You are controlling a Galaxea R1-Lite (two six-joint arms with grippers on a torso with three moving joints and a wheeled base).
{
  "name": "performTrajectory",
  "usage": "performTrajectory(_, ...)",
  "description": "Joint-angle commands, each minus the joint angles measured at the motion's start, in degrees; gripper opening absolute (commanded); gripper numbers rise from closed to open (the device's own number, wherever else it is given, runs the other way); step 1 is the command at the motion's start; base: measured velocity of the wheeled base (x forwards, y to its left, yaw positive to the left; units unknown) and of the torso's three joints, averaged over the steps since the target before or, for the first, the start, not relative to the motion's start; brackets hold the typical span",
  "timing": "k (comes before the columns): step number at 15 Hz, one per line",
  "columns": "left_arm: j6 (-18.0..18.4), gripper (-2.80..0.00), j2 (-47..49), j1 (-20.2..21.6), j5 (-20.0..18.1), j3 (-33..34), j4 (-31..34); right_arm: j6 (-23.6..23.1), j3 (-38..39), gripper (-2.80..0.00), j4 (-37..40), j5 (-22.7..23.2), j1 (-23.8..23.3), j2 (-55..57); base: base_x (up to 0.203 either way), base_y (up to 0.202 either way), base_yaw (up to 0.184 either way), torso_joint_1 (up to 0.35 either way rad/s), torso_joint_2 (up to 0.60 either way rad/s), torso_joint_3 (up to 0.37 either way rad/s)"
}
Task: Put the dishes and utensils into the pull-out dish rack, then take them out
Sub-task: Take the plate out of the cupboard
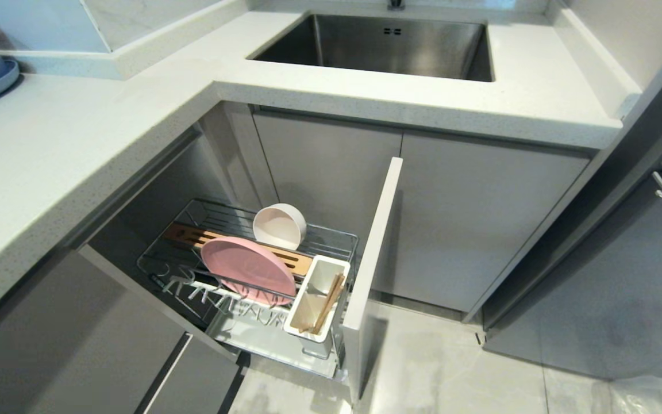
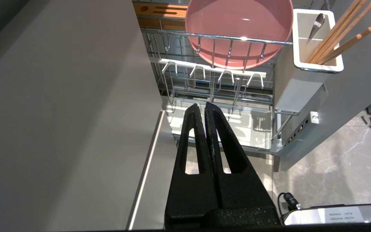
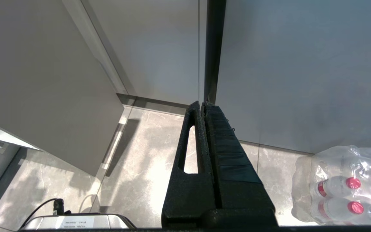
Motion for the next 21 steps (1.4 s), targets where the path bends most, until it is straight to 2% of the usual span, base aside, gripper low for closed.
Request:
performTrajectory(1, -0.10, -2.80, -0.02, 0.00, -0.01, 0.00, -0.04, 0.03, 0.09, -2.80, -0.01, 0.00, 0.01, 0.05, 0.000, 0.000, 0.000, 0.000, 0.00, 0.000)
performTrajectory(4, -2.21, -2.80, -0.02, 0.00, 0.07, -1.06, -1.45, 0.03, 0.09, -2.80, -0.01, 0.00, 0.01, 0.05, 0.000, 0.000, 0.000, 0.000, 0.00, 0.000)
performTrajectory(6, -2.59, -2.80, -0.03, 0.00, 0.03, -6.92, -2.36, 0.03, 0.09, -2.80, -0.01, 0.00, 0.01, 0.05, 0.000, 0.000, 0.000, 0.000, 0.00, 0.000)
performTrajectory(10, -2.45, -2.80, 3.66, -0.04, -0.54, -24.29, 1.71, 0.03, 0.09, -2.80, -0.01, 0.00, 0.01, 0.05, 0.000, 0.000, 0.000, 0.000, 0.00, 0.000)
performTrajectory(14, -3.81, -2.80, 18.71, -0.91, -1.84, -44.20, 3.46, 0.03, 0.09, -2.80, -0.01, 0.00, 0.01, 0.05, 0.000, 0.000, 0.000, 0.000, 0.00, 0.000)
performTrajectory(16, -7.52, -2.80, 27.80, -1.19, -1.81, -54.67, 3.54, 0.03, 0.09, -2.80, -0.01, 0.00, 0.01, 0.05, 0.000, 0.000, 0.000, 0.000, 0.00, 0.000)
performTrajectory(18, -12.80, -2.80, 36.74, -1.22, -0.55, -63.74, 3.52, 0.03, 0.09, -2.80, -0.01, 0.00, 0.01, 0.05, 0.000, 0.000, 0.000, 0.000, 0.00, 0.000)
performTrajectory(21, -22.33, -2.80, 50.21, -1.69, 4.68, -75.59, 3.66, 0.03, 0.09, -2.80, -0.01, 0.00, 0.01, 0.05, 0.000, 0.000, 0.000, 0.000, 0.00, 0.000)
